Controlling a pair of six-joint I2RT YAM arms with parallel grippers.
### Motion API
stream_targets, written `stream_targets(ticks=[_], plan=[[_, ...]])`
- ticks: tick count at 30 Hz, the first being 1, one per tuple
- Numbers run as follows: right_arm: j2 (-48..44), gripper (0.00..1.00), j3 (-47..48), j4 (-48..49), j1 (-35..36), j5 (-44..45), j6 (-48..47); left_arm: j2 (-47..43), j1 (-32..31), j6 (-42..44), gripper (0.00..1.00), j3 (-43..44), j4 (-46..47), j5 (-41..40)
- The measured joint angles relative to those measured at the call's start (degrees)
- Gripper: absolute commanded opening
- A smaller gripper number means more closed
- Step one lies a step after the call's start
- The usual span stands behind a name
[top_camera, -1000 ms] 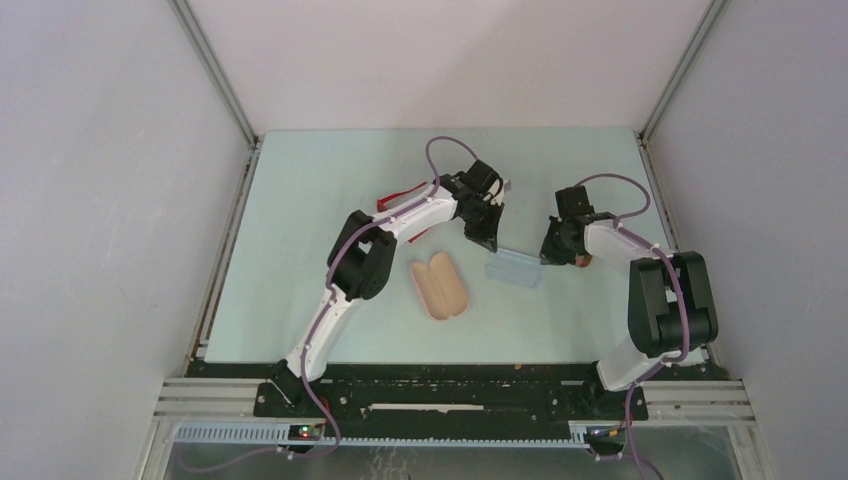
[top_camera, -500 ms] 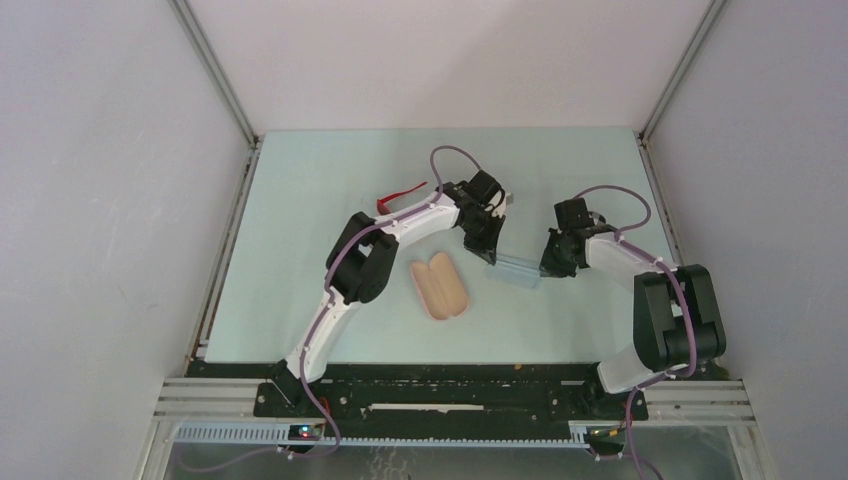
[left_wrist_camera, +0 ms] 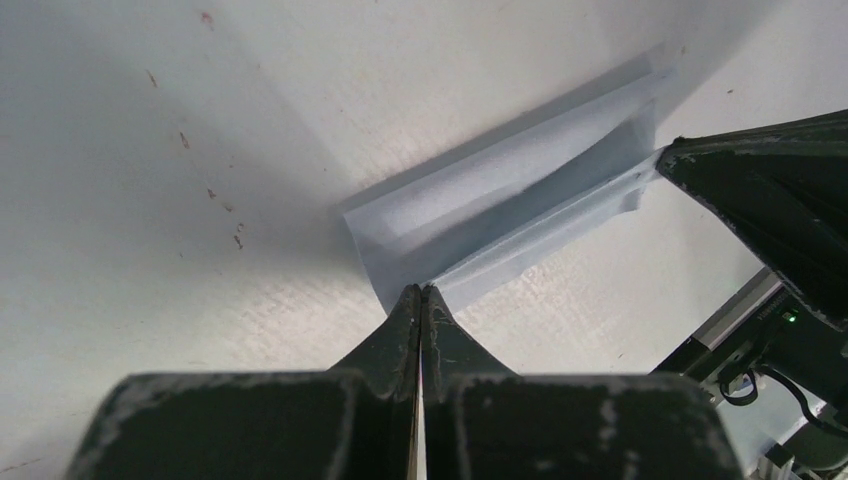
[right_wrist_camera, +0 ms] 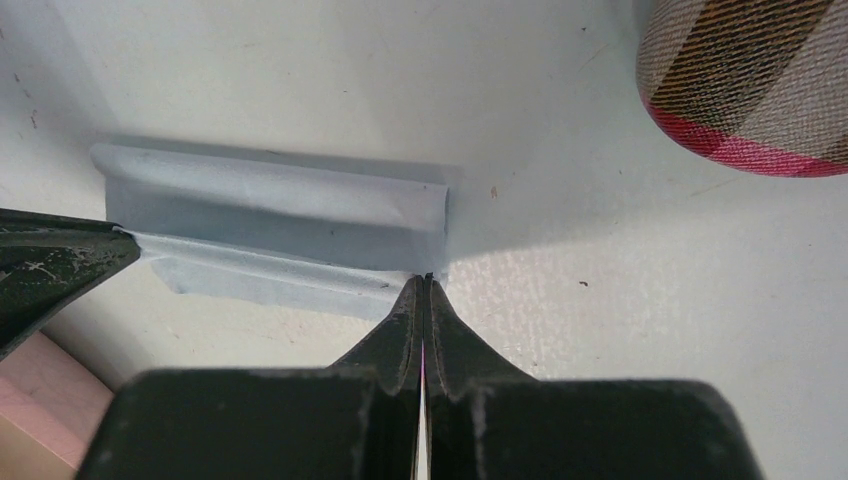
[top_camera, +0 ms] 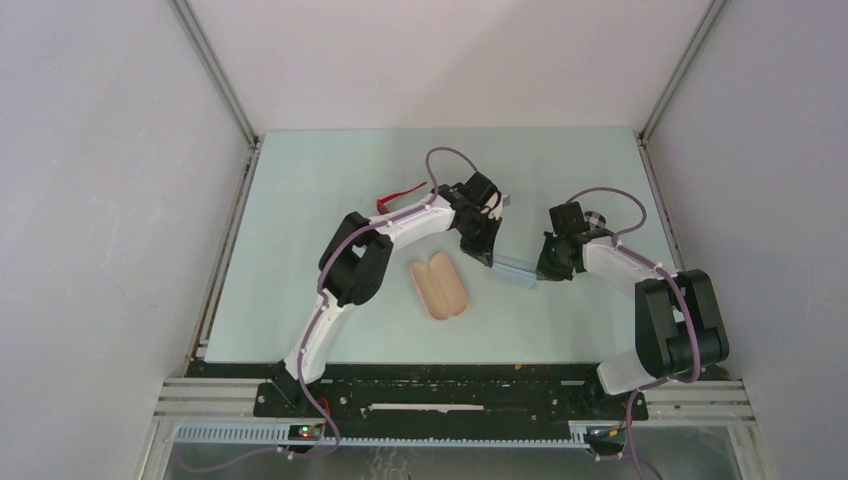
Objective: Organize the sunglasses
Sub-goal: Fold the glasses cleaning cloth at the center of the board.
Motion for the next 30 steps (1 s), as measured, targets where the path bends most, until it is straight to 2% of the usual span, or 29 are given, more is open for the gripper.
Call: stream_targets(ticks=[3,7,8,11,19,25,30], plan=[[0.0,0.00,0.0,0.0,0.2,0.1,0.0,-0.3,0.0,-0.1,0.00,-1.8,0.8,0.3],[0.0,0.00,0.0,0.0,0.5,0.1,0.0,-0.3,0.0,-0.2,0.18,-2.8,1.3,0.5],[0.0,0.03,0.0,0.0,0.7,0.1,0.0,-0.3,0.0,-0.2,0.23,-2.8,1.5,0.5],[0.0,0.08,0.0,0.0,0.7,0.1,0.0,-0.4,0.0,-0.5,0.29,-2.8,1.7,0.6],[-2.4,0.10,-0.7,-0.9,2.0,-1.5,-0.3,-3.9,-0.2,-0.1,0.29,-5.6,1.5,-1.5],[-3.9,0.27,-0.8,-2.4,2.4,-1.6,-0.5,-8.3,-0.2,-0.1,0.29,-9.9,1.5,-1.4],[-3.9,0.28,-0.9,-3.1,2.5,0.6,-0.3,-8.4,-0.2,-0.2,0.29,-10.1,1.6,-1.4]])
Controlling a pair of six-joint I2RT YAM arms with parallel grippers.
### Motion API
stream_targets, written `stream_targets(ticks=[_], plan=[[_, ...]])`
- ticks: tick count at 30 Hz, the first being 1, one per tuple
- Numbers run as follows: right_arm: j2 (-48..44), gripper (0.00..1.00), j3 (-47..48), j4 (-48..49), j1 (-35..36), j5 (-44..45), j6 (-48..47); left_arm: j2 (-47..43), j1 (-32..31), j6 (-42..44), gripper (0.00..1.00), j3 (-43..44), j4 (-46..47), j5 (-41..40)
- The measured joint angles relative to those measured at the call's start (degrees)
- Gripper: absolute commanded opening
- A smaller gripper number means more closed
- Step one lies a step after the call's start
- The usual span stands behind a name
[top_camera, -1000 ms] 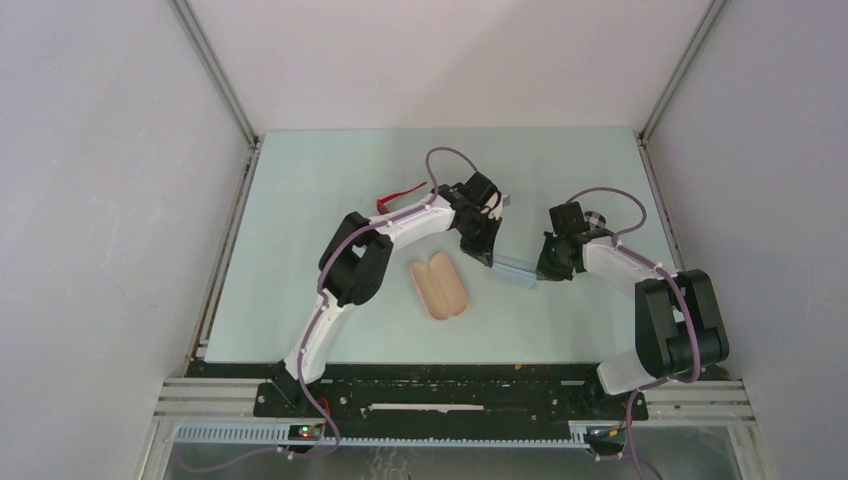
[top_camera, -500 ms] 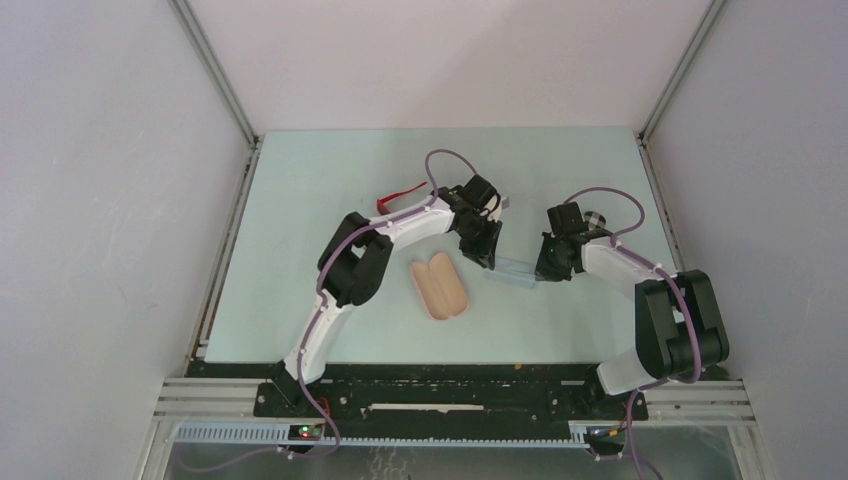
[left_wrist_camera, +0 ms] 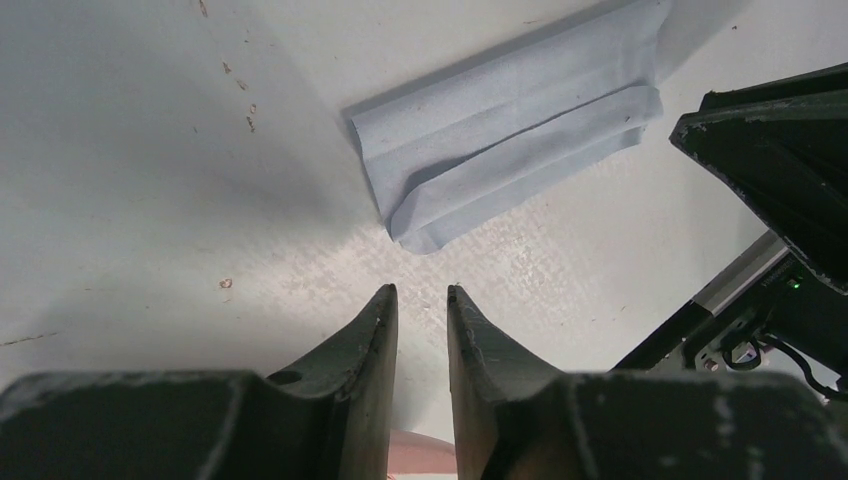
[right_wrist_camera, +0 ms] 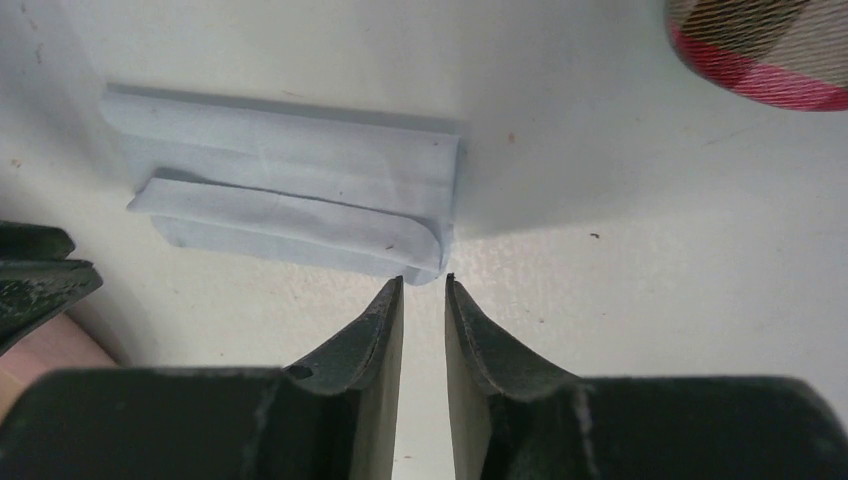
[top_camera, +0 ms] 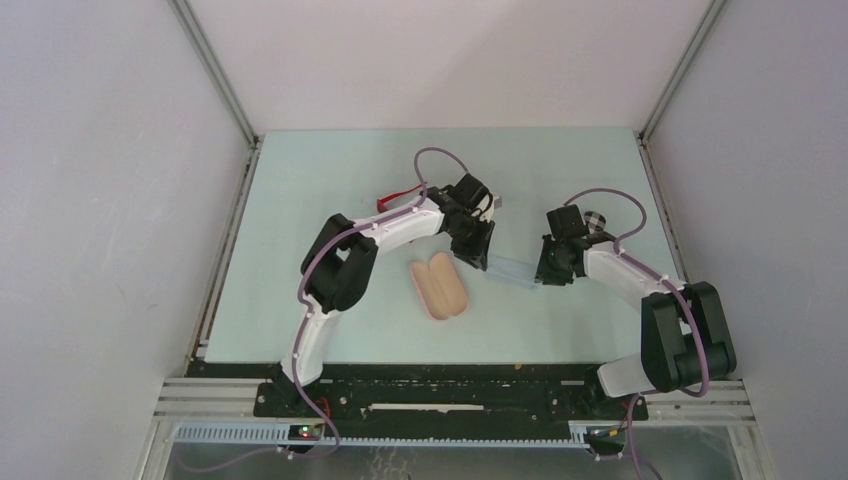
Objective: Organize the sunglasses
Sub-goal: Fold the glasses cleaning cloth at the center of the board.
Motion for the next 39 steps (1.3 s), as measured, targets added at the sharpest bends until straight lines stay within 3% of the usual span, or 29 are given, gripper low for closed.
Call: stream_targets(ticks=[5,7,16,23,39], plan=[[-0.3,0.12,0.0,0.2,0.0,1.0,0.4,0.0,0.0,-0.7,0.27,0.6,-0.2,0.0],[-0.3,0.10,0.0,0.7,0.0,0.7,0.8,0.2,0.0,-1.6,0.26,2.2,-0.3,0.0],[7.6,0.10,3.9,5.1,0.3,-5.4,3.6,6.8,0.2,-5.5,0.26,14.4,1.1,3.3],[13.1,0.09,5.6,8.7,0.9,-8.4,5.4,11.8,0.3,-8.0,0.26,14.5,0.8,6.4],[12.0,0.08,5.8,8.2,3.9,-12.1,4.2,12.7,1.4,-9.7,0.26,12.4,3.0,6.6]])
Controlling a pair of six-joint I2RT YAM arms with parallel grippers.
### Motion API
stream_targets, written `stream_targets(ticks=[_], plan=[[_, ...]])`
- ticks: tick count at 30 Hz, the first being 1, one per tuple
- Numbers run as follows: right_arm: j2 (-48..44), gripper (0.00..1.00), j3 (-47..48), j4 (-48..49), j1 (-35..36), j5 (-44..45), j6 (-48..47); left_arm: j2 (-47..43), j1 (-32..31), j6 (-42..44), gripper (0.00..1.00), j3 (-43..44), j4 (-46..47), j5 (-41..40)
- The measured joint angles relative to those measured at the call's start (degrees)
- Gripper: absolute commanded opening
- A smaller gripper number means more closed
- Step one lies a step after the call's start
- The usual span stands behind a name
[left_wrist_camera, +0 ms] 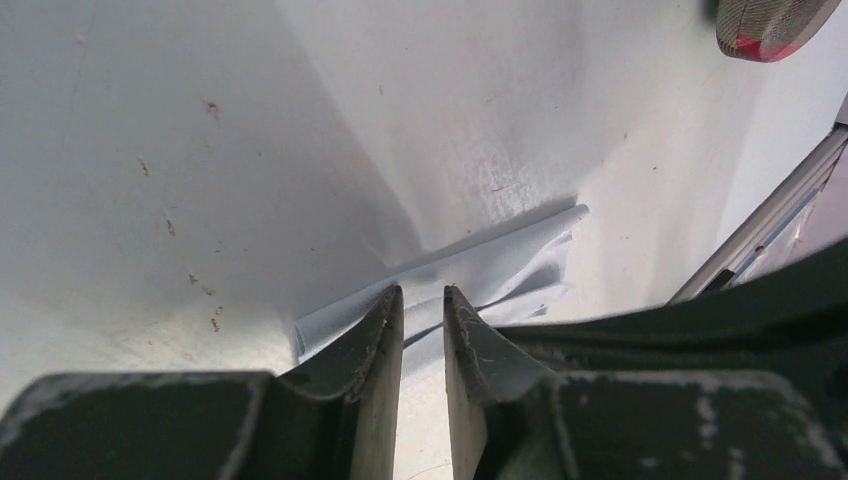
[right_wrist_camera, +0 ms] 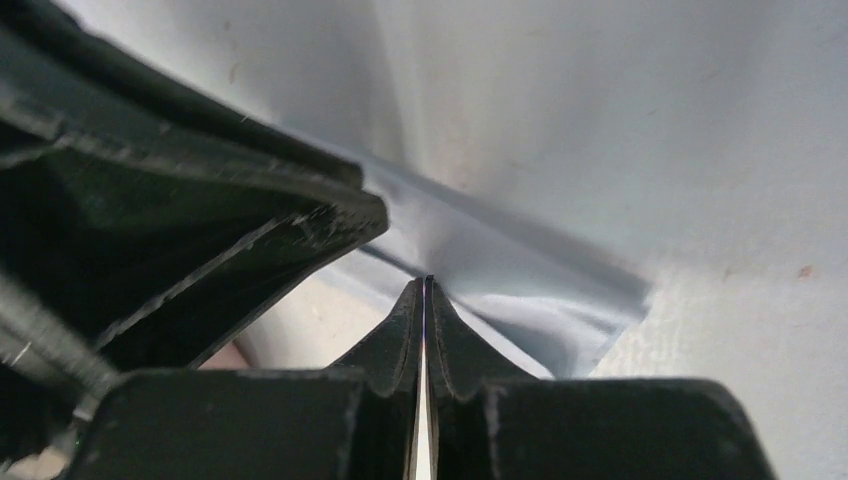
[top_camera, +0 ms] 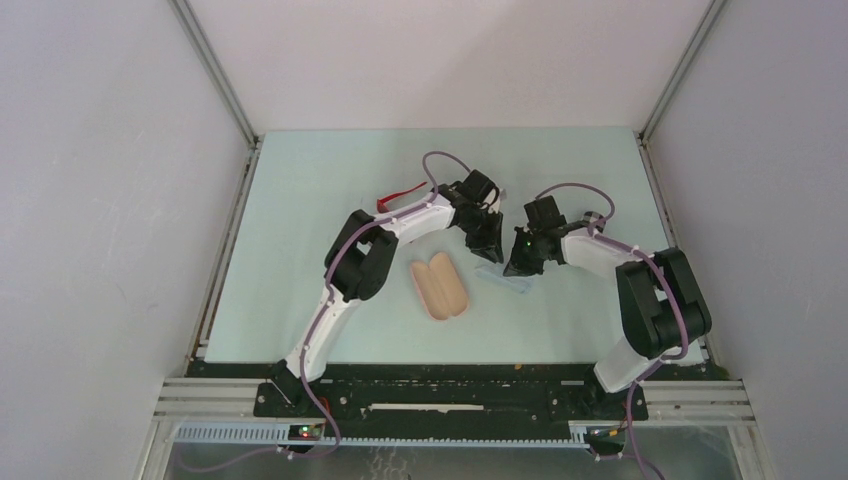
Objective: Organize the sunglasses
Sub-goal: Fold the glasses cleaning cloth at the center of the board.
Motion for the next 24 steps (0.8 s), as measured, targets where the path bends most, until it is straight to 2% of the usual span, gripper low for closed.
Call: stream_targets(ticks=[10,24], plan=[[-3.7,0.10,-1.2,-2.7,4.0,-1.1,-0.7,-0.1,0.2,-0.9,0.26,-0.6,0.9,1.1],[-1.9,0.11,-2.6,4.9,0.4,-0.2,5.5,-0.2,0.3,-0.8,0.26,-1.0,1.2,1.4]])
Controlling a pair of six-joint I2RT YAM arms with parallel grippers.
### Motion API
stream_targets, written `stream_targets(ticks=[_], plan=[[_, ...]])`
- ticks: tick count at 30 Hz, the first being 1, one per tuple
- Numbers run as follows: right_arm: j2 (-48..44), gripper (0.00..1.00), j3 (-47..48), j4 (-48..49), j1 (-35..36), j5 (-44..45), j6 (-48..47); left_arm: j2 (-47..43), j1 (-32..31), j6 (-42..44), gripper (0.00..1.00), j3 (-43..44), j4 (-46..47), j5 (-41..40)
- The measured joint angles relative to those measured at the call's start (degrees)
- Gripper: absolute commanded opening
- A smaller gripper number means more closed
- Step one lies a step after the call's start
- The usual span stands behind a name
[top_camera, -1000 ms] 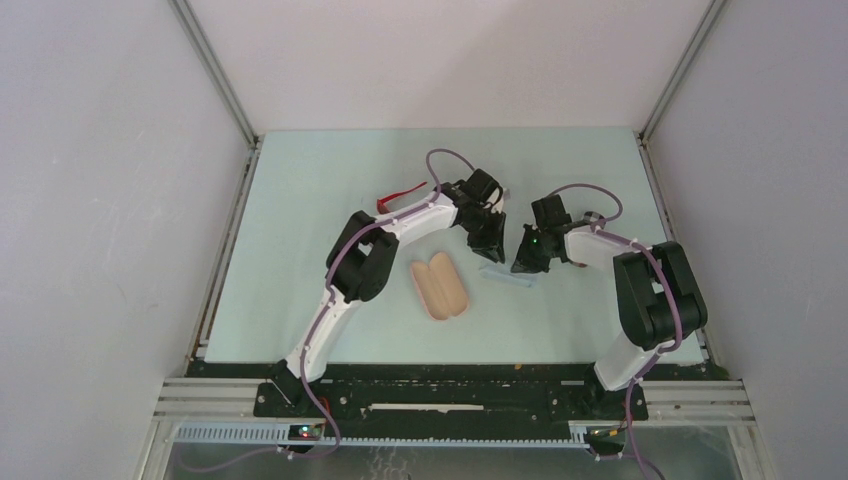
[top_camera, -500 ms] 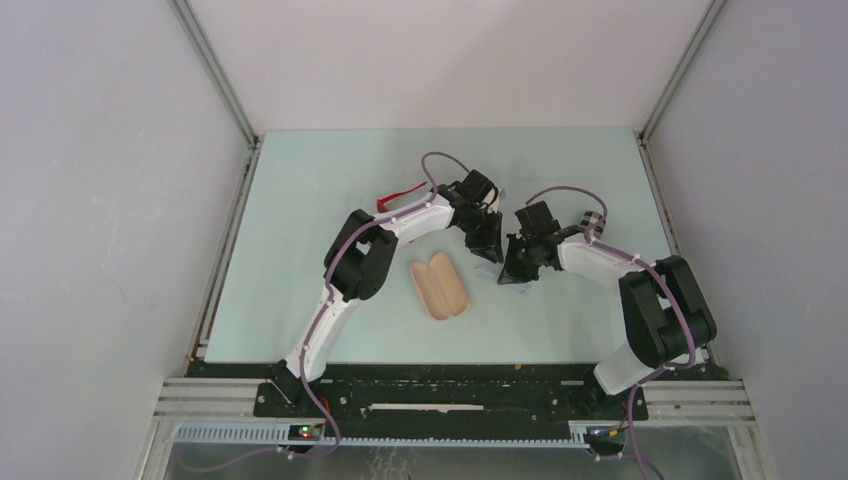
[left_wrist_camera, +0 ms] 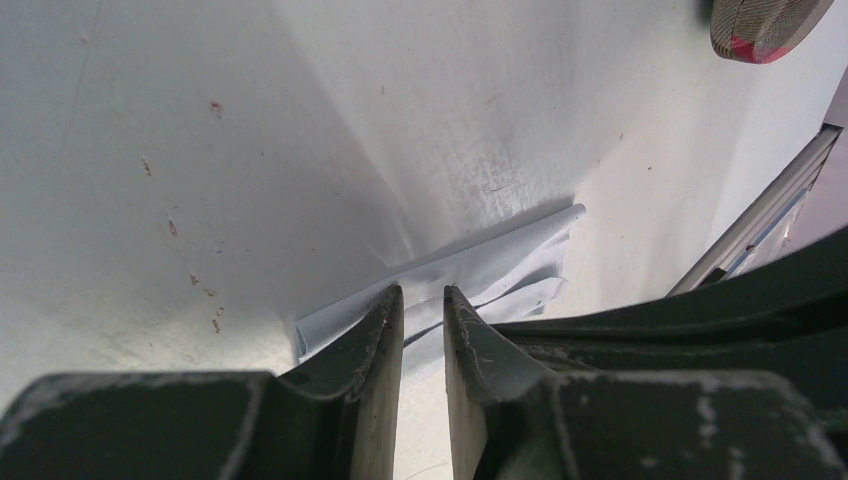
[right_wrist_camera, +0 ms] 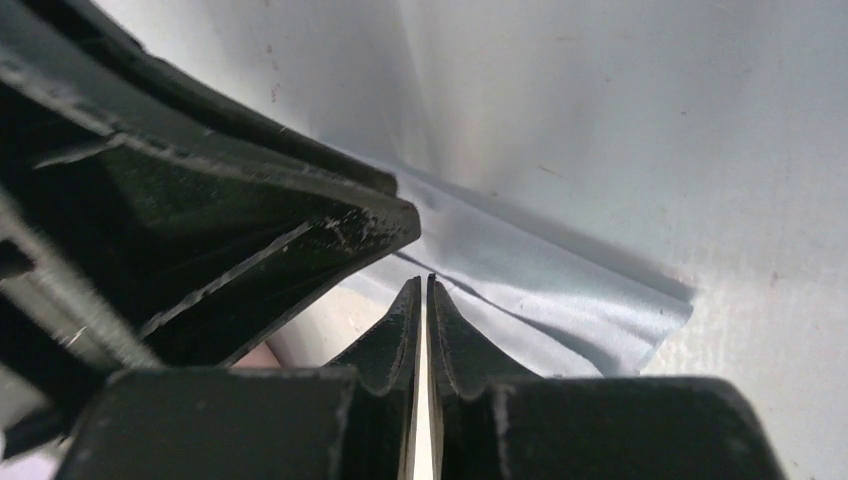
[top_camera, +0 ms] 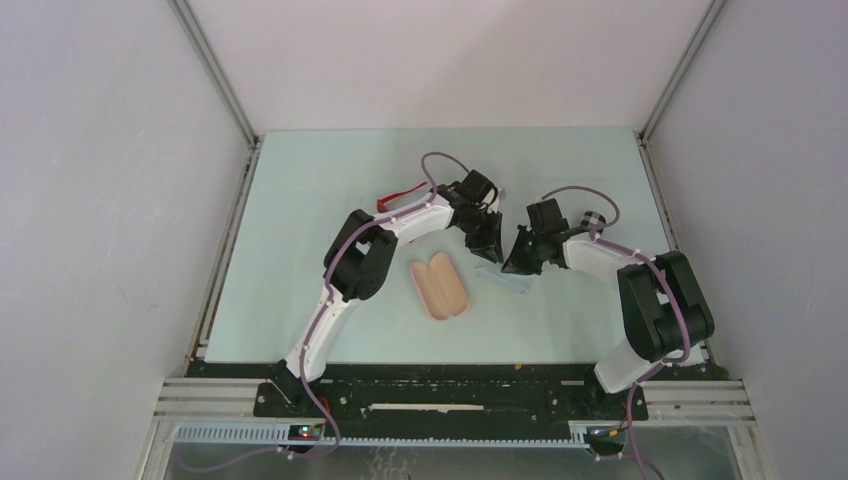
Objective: Organize the sunglasses
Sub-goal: Fold the glasses cleaning cloth at the center of the board.
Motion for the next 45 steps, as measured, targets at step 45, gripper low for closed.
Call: stream_targets(ticks=[45], plan=[[-7.5,0.20,-1.6,-4.0,1.6,-0.5,-1.1,-6.7,0.0,1.1,0.40,-3.6,-1.9,-3.6]])
